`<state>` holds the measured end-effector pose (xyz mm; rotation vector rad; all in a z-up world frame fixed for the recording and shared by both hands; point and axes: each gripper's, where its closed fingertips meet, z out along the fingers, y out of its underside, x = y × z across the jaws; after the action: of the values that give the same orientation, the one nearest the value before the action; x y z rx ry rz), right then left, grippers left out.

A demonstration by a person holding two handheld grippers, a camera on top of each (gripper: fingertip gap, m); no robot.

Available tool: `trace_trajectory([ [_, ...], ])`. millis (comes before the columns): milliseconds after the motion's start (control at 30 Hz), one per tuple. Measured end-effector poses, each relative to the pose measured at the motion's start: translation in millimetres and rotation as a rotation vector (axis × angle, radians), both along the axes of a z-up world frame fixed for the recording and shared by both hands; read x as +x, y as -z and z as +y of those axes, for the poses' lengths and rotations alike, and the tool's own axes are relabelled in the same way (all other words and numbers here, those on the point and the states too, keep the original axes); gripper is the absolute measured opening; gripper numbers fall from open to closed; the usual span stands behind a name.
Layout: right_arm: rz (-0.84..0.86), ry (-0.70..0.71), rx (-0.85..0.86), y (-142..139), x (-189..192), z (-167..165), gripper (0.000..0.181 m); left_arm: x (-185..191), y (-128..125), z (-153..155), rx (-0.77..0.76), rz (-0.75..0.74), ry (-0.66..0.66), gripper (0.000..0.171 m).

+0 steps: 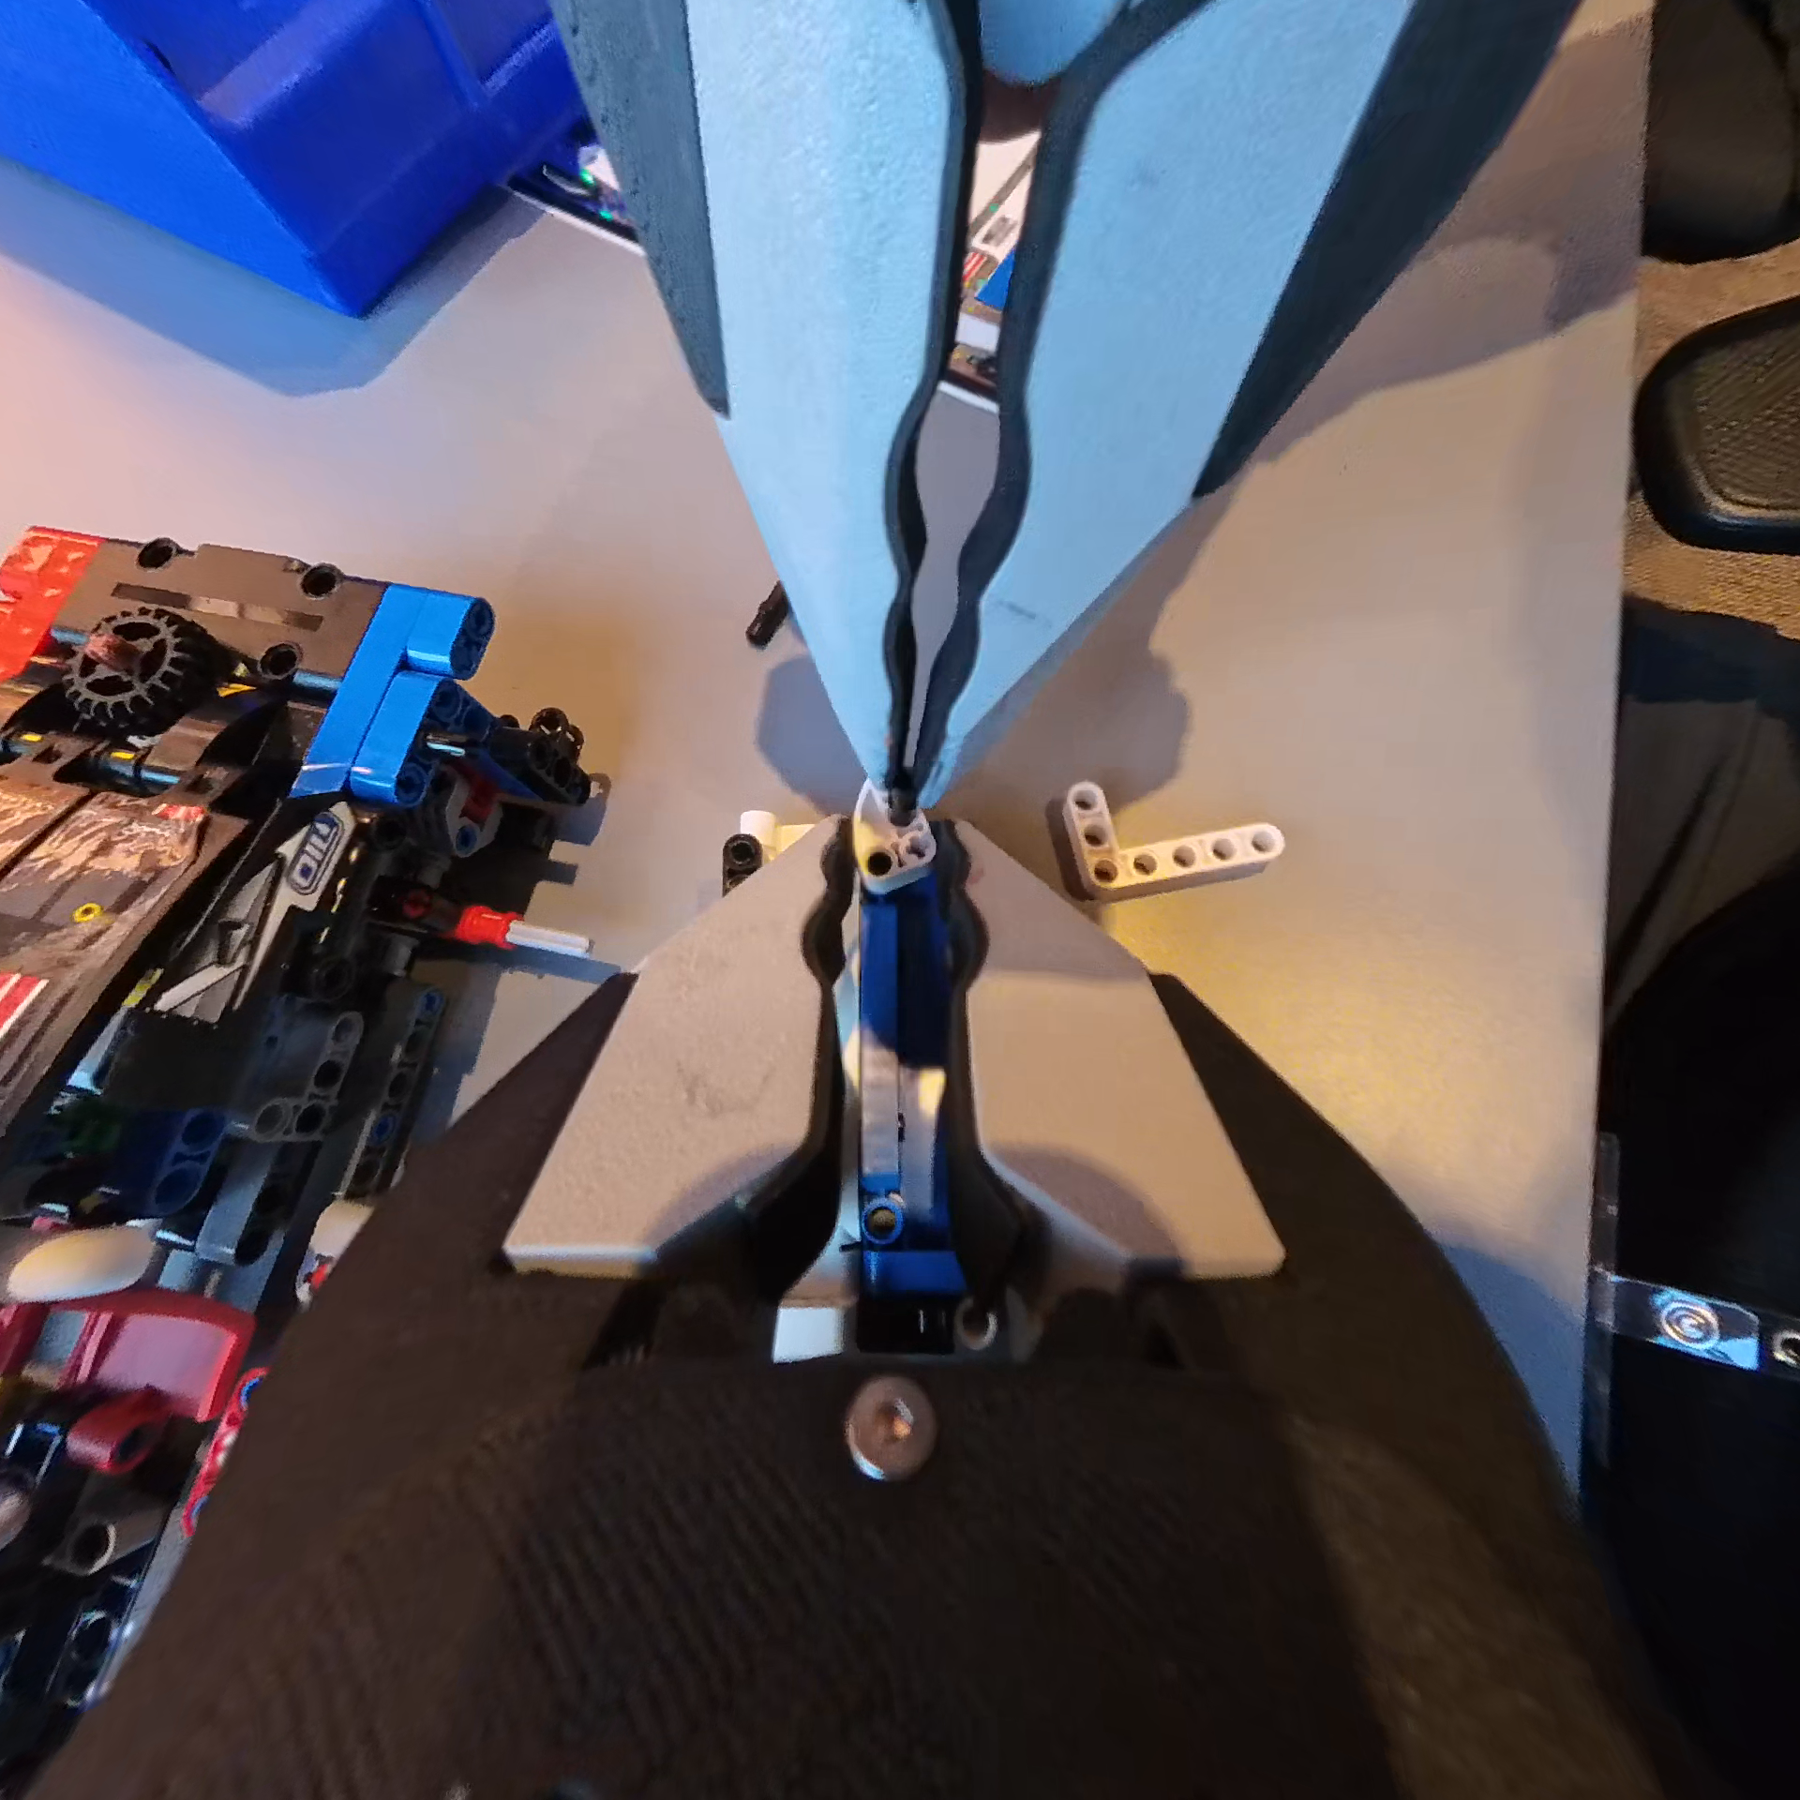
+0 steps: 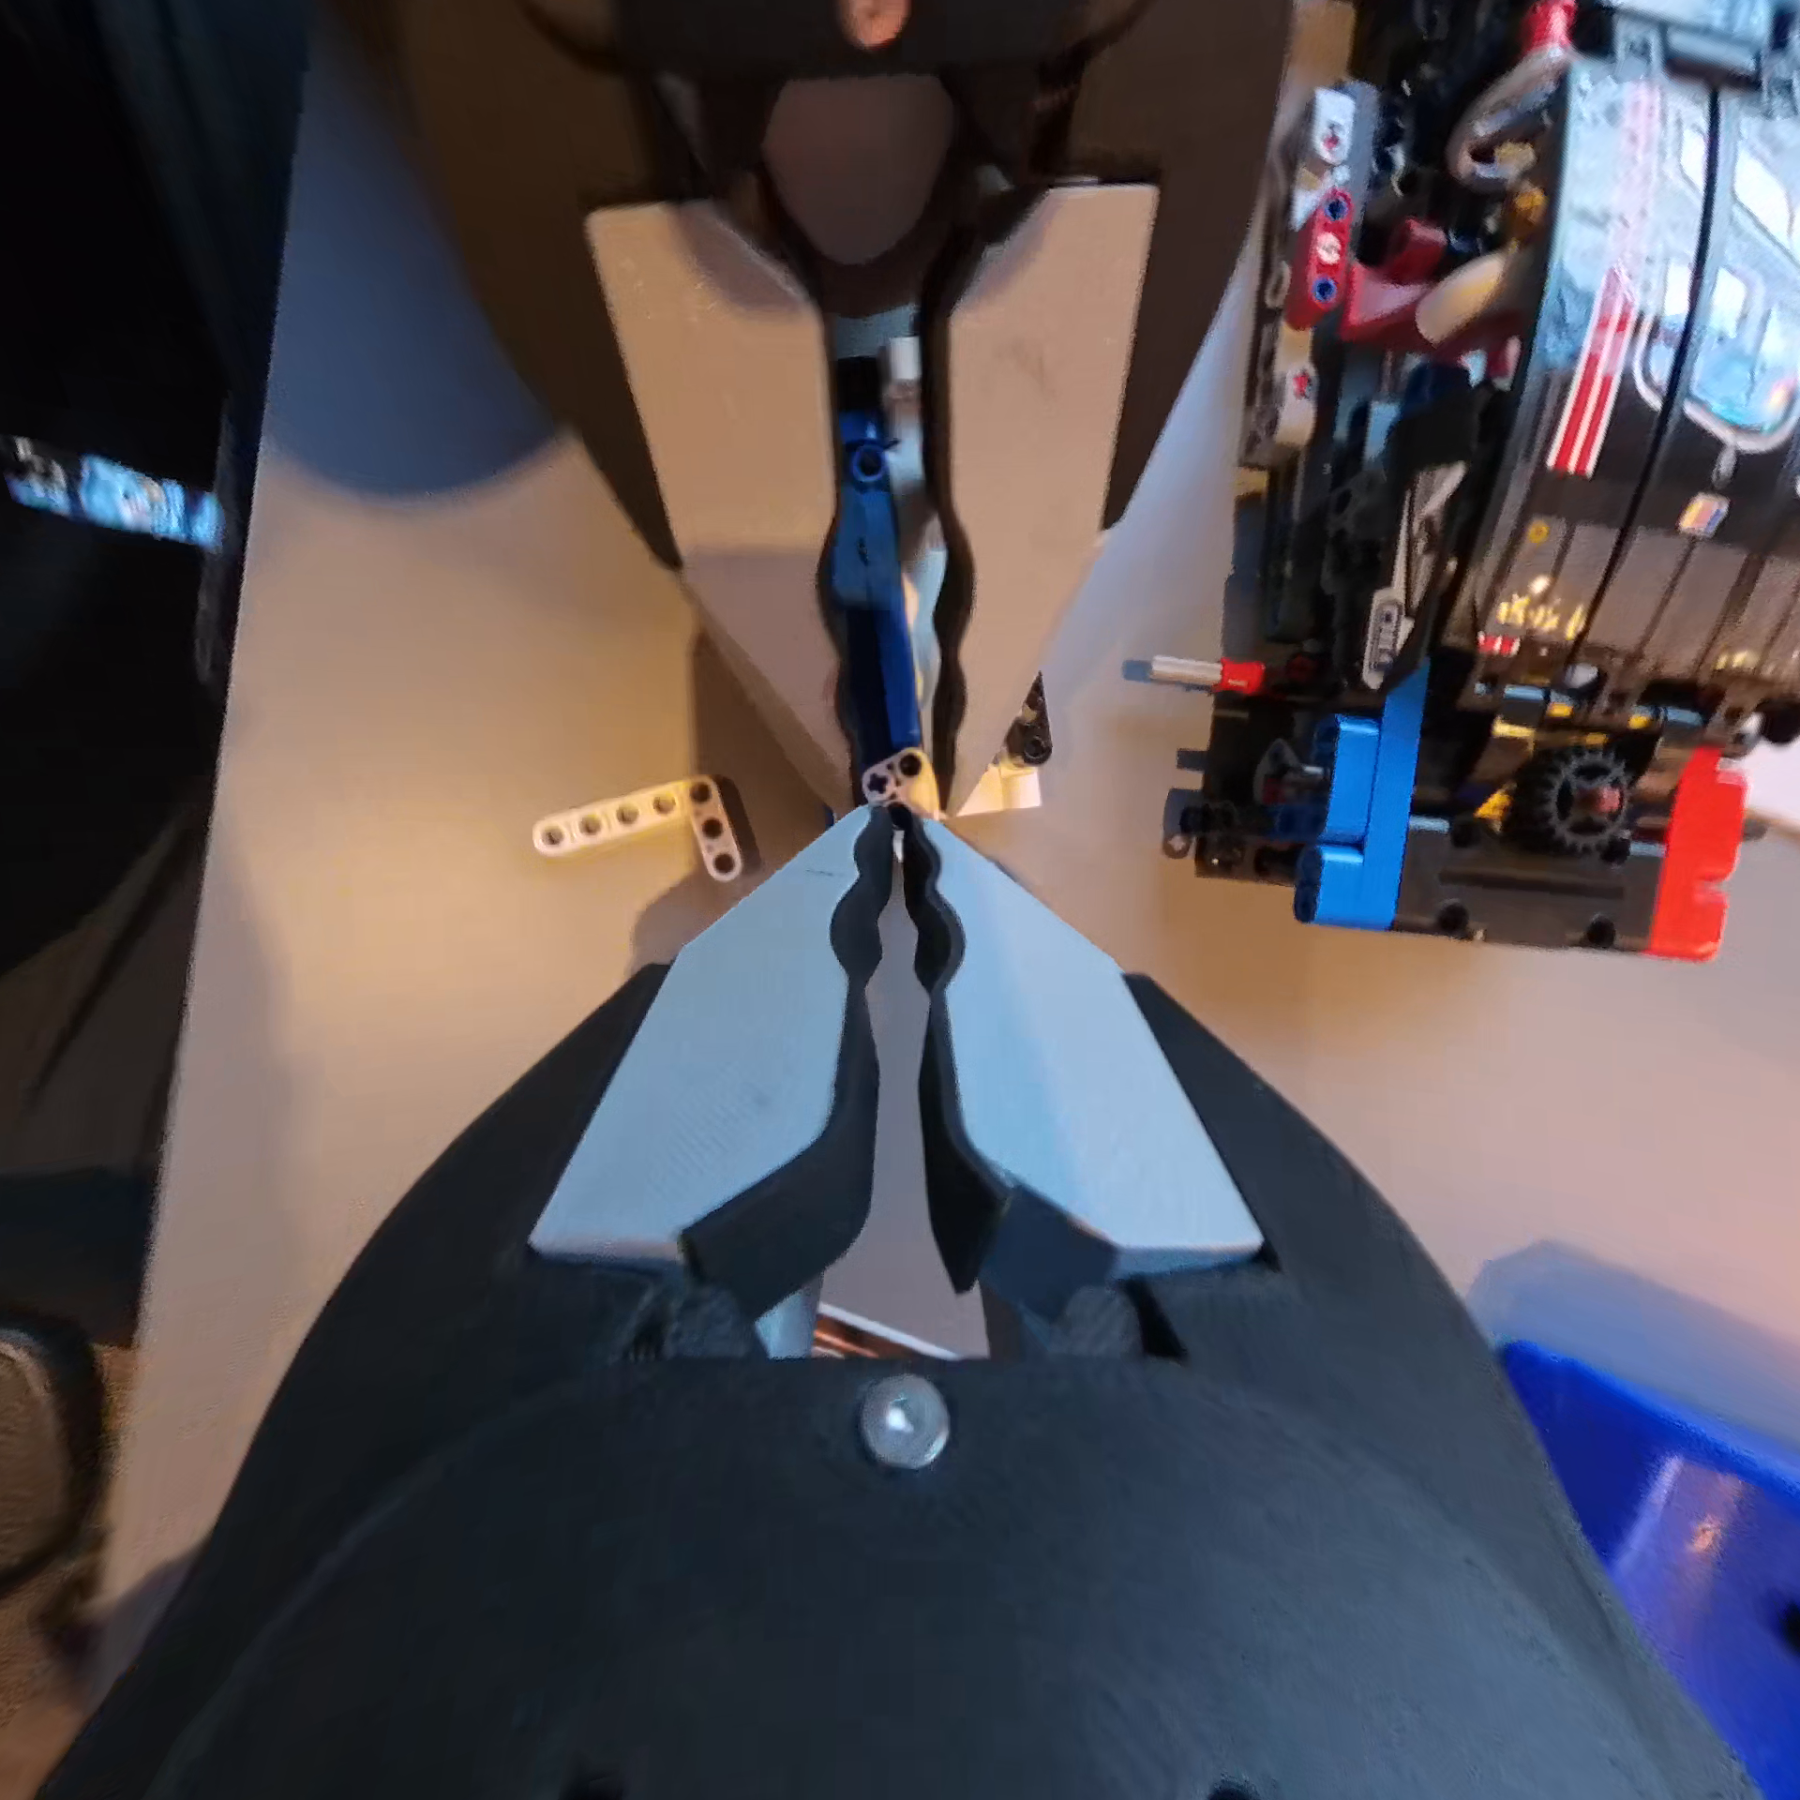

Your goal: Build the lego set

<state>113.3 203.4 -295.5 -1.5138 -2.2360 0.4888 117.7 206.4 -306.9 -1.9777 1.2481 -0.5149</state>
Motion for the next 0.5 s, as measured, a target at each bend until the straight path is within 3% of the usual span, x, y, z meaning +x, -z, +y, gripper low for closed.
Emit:
trace_trajectory([
  [133,-0.125,-0.174,0.192,22.2,16.1,5.2,0.001,0.2,-0.5,0.3,0.009,-0.003,-0.001,0.013],
  [200,-0.097,-0.194,0.168,22.5,8.2,-6.9,0.000,1.3,-0.2,0.5,0.027,0.006,0.002,0.014],
  [500,-0.005,0.205,-0.107,19.7,30.6,19.3,0.000,0.2,-0.1,3.1,-0.007,-0.011,-0.011,0.014],
])
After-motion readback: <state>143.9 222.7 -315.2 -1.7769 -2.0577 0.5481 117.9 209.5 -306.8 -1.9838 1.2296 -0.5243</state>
